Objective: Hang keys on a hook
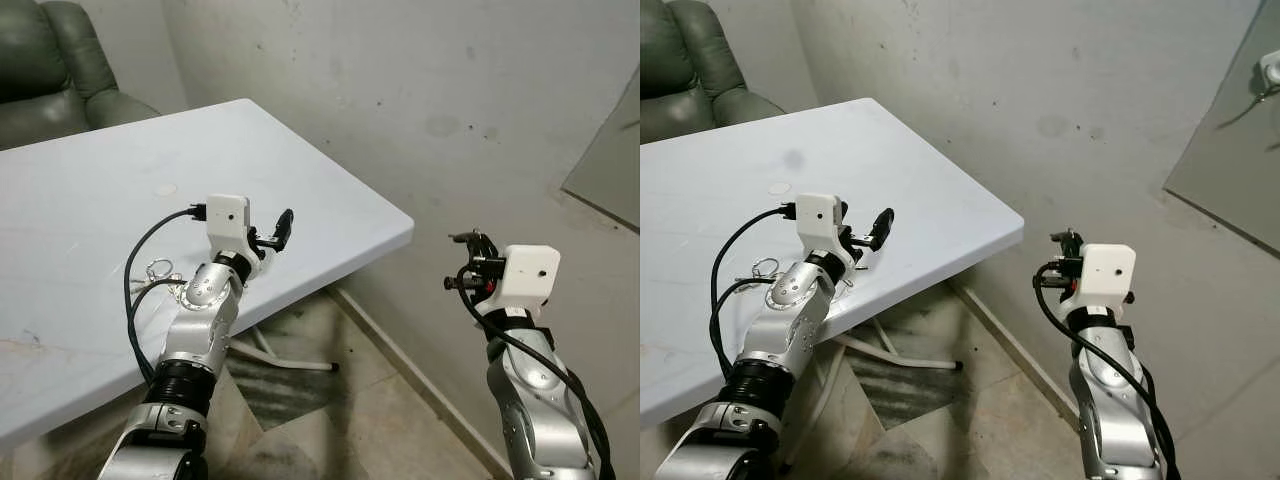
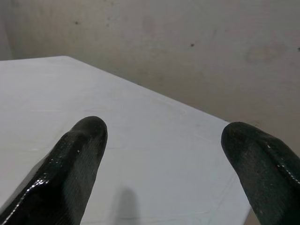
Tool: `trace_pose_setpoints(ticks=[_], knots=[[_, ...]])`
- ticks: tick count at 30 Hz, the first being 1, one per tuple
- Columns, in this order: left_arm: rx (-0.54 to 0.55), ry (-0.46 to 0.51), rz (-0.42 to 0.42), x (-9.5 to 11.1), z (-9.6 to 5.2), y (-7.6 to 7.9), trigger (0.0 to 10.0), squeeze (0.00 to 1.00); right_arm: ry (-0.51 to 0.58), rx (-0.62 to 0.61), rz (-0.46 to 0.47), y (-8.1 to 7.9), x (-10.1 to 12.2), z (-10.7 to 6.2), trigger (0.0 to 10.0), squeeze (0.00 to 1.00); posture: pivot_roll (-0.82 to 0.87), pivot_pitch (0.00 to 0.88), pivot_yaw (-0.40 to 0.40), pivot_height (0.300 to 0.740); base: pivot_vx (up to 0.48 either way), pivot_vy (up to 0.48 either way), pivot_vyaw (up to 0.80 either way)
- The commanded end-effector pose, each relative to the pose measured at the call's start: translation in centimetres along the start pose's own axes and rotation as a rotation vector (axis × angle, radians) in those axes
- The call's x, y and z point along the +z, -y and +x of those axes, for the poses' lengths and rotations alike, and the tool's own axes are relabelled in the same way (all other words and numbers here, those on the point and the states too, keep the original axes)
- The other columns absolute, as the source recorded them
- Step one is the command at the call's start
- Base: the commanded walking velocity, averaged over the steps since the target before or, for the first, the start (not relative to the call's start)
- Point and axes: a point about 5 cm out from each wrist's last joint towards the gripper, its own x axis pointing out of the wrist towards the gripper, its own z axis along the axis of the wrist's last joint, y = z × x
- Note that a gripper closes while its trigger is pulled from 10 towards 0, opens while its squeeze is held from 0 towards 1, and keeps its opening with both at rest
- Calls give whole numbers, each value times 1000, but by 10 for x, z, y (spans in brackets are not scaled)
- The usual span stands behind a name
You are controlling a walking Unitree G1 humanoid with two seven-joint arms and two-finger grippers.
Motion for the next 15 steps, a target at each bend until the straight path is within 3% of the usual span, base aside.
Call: trace_pose_setpoints(ticks=[1, 15], knots=[[-4, 12, 5, 5, 6, 3, 10000, 0, 20, -1, 7, 0, 5, 3, 10000, 0, -133, 0, 3, 740, 0, 0, 0], [21, 34, 13, 4, 4, 5, 10000, 0, 30, 12, 9, 2, 8, 12, 10000, 0, -96, 0, -33, 740, 0, 0, 0]])
